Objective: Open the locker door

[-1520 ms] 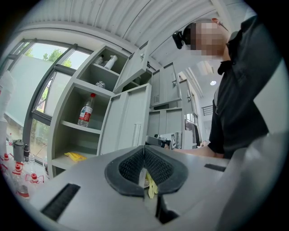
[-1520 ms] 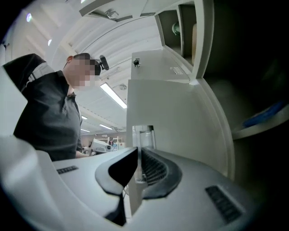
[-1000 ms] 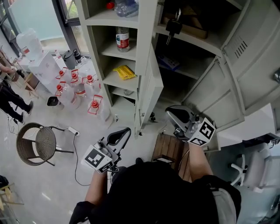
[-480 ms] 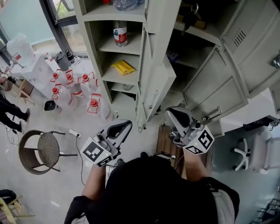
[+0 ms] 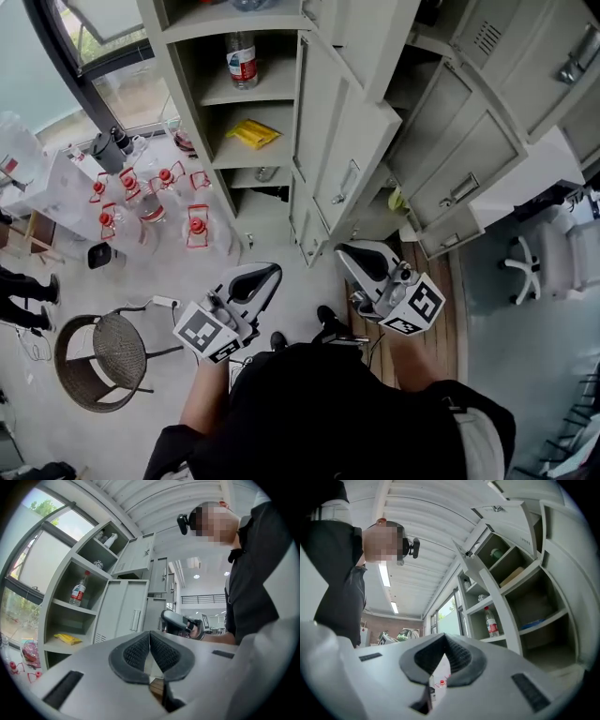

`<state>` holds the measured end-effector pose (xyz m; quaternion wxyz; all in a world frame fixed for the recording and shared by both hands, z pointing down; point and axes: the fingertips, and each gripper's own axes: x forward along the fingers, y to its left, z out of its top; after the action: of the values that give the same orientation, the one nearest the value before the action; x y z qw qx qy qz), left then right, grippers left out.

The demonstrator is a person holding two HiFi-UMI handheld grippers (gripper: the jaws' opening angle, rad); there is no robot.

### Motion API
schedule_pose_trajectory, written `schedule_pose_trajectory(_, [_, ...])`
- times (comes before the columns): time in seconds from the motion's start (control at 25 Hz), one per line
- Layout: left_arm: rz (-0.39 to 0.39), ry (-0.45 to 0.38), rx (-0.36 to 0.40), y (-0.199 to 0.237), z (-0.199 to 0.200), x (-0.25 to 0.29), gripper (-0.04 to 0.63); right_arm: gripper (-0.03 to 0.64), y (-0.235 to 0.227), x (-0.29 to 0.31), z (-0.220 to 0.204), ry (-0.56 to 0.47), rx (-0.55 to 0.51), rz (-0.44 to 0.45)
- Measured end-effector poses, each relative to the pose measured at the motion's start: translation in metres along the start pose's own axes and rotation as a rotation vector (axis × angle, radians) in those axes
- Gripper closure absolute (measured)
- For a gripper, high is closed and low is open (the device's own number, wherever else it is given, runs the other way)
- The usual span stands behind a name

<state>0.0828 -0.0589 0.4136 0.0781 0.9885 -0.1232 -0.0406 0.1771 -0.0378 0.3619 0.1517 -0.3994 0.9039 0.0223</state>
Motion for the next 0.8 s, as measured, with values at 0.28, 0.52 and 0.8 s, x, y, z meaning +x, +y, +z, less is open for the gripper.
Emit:
schedule_pose_trajectory(0.28, [-0.055,0.053,-0.105,-0.012,-0.045,-0.043,0.578,0.606,0.056,-0.003,-0.048,0.068,0.069,-0.051])
schedule_pose_trajectory(0.52, [-0.096,0.025,-0.115,-0.038,-0.049,-0.049,0.578,0.606,0.081,-0.008,-0.055,0.102,0.069,-0.059])
schedule_pose_trajectory(0.8, [-0.131,0.011,-0.082,-0.089,-0.032,-0.058,0.578,0.606,0.128,-0.024,-0.036,0.097,0.034,-0.019])
